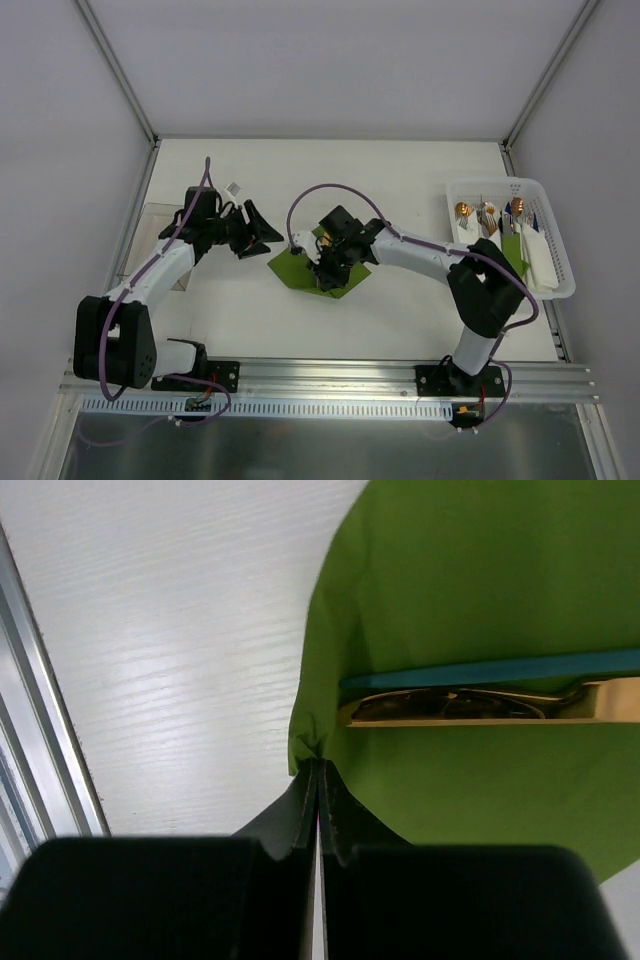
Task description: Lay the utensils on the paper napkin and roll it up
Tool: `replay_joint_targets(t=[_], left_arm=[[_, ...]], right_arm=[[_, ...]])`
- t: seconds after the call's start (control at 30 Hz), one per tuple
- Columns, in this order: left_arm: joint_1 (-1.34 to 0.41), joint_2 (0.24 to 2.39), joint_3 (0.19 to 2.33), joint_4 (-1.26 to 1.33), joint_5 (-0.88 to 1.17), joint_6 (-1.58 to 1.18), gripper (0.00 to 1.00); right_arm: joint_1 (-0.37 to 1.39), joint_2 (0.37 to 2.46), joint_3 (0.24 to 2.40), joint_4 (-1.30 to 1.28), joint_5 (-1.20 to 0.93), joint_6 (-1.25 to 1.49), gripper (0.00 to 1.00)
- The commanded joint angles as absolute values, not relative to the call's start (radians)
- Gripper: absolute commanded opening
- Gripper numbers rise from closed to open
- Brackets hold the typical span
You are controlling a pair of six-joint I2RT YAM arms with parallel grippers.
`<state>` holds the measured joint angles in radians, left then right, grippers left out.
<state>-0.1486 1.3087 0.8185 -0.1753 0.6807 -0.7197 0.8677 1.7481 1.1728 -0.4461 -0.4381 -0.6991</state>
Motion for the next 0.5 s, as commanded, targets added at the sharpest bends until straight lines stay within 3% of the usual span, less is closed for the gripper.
replay_joint_targets(t=[0.0,0.47], left_arm=[[-0.140,1.224,0.758,-0.114,0.704,-0.687,0.60],[-0.169,1.084,0.534,0.202,0.735,-0.595,0.53]], right_arm=[[0.810,1.801,1.259,-0.521,-0.547,-0.680,0.00],[0.719,1.966,1.404,-0.620,-0.699,-0.673,0.00]])
